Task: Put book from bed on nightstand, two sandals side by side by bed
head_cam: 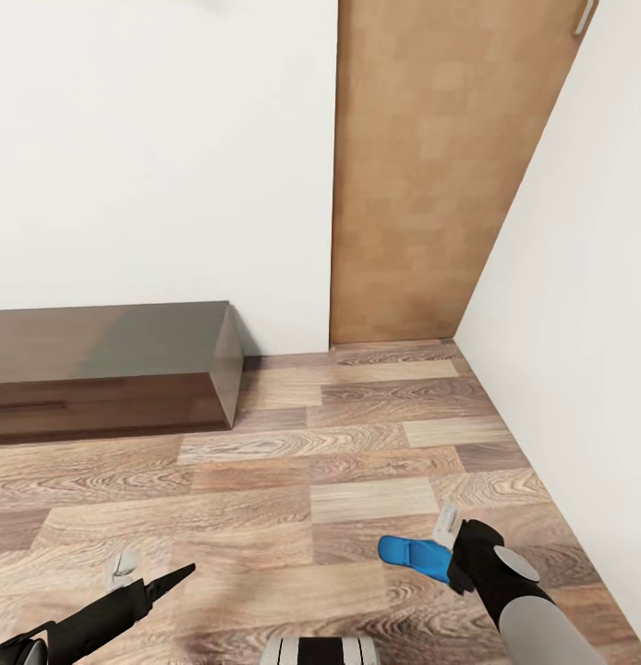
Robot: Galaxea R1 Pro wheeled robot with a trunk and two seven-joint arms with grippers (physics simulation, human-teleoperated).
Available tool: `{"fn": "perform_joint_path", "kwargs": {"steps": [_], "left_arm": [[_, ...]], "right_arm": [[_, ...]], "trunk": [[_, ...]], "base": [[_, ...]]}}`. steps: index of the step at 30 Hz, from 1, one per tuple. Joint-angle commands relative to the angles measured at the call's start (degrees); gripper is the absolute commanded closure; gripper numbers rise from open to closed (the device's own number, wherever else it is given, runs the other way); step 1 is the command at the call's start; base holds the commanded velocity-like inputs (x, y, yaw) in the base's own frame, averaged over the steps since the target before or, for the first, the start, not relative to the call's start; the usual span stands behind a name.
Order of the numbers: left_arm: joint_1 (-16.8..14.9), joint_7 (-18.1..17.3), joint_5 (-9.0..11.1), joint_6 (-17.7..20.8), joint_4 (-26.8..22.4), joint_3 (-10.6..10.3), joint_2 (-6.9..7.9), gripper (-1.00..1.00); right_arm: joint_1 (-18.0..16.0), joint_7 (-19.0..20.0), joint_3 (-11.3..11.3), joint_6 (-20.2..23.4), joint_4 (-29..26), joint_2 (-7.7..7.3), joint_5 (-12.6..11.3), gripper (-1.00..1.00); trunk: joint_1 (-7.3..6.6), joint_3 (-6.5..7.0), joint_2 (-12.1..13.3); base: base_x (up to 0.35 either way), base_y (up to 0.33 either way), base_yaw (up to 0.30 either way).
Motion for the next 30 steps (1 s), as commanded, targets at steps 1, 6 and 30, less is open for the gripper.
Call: {"fn": "perform_joint_path", "kwargs": {"steps": [1, 6, 30], "left_arm": [[0.0, -0.1, 0.2, 0.5, 0.0, 0.0, 0.0, -1.0], [0.0, -0.1, 0.2, 0.5, 0.0, 0.0, -0.02, -1.0], [0.0, 0.0, 0.2, 0.5, 0.1, 0.0, -0.02, -1.0]], "right_arm": [[0.0, 0.3, -0.1, 0.0, -0.1, 0.04, 0.3, -1.0], [-0.1, 0.4, -0.1, 0.0, -0.2, 0.07, 0.1, -1.0], [-0.1, 0.9, -0.1, -0.1, -0.6, 1.37, 0.0, -1.0]], "trunk": [[0.01, -0.27, 0.0], [0.14, -1.38, -0.1], [0.71, -6.25, -0.4]], "base": [[0.0, 0.0, 0.0], [0.0, 0.0, 0.0], [0.0, 0.0, 0.0]]}}
